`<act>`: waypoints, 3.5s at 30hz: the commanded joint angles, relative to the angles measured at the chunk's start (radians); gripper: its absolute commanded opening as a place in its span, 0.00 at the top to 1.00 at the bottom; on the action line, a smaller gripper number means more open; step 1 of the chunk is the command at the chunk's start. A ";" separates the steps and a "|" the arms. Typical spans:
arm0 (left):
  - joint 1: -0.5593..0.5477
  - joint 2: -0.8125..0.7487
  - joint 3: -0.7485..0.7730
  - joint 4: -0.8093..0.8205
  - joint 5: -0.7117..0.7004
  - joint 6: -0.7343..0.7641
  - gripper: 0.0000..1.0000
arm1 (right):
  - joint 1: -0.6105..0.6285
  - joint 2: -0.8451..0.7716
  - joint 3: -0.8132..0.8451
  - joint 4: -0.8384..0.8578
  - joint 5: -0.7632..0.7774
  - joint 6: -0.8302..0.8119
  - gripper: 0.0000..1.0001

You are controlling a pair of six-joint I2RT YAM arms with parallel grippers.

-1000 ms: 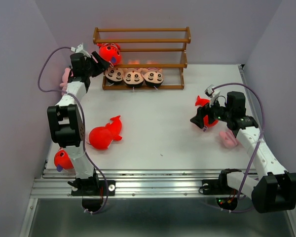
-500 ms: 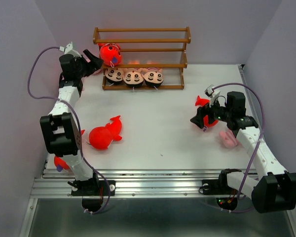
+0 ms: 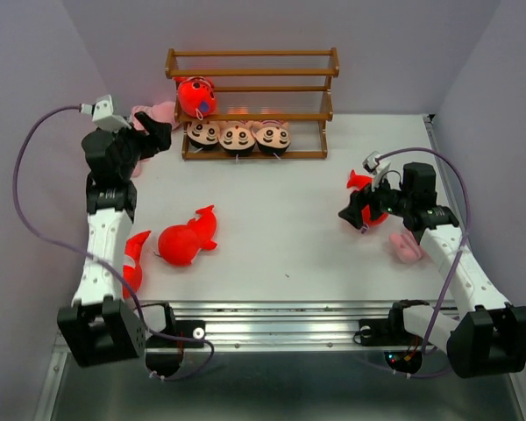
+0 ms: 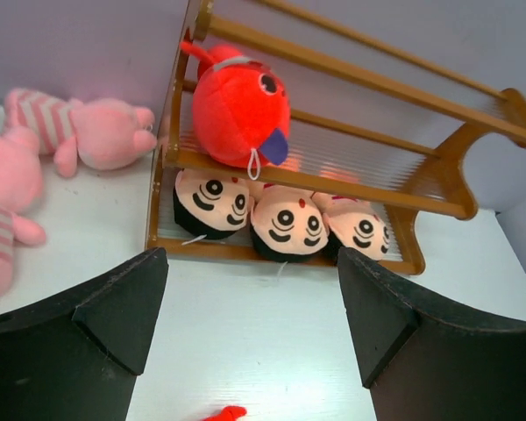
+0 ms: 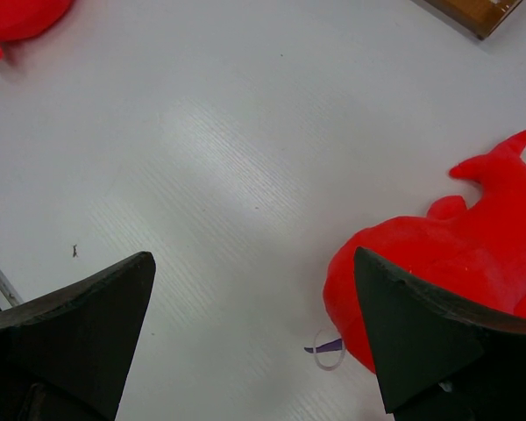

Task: Place and organize the stuffed toys onto the shelf
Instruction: Grab a stuffed toy with the right arm, then pass the stuffed toy from the right arm to the left

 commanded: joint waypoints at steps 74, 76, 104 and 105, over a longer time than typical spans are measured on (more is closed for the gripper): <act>-1.135 -0.231 -0.388 0.199 -0.218 0.274 0.06 | 0.057 0.220 0.379 -0.774 -0.232 -0.688 0.99; -1.185 -0.162 -0.348 0.198 -0.274 0.420 0.02 | 0.067 0.188 0.369 -0.765 -0.217 -0.676 0.99; -1.323 0.156 -0.225 0.284 -0.309 0.798 0.49 | 0.159 0.139 0.347 -0.812 -0.429 -0.591 0.99; -1.323 0.157 -0.225 0.288 -0.312 0.796 0.54 | 0.169 0.139 0.346 -0.811 -0.430 -0.585 0.99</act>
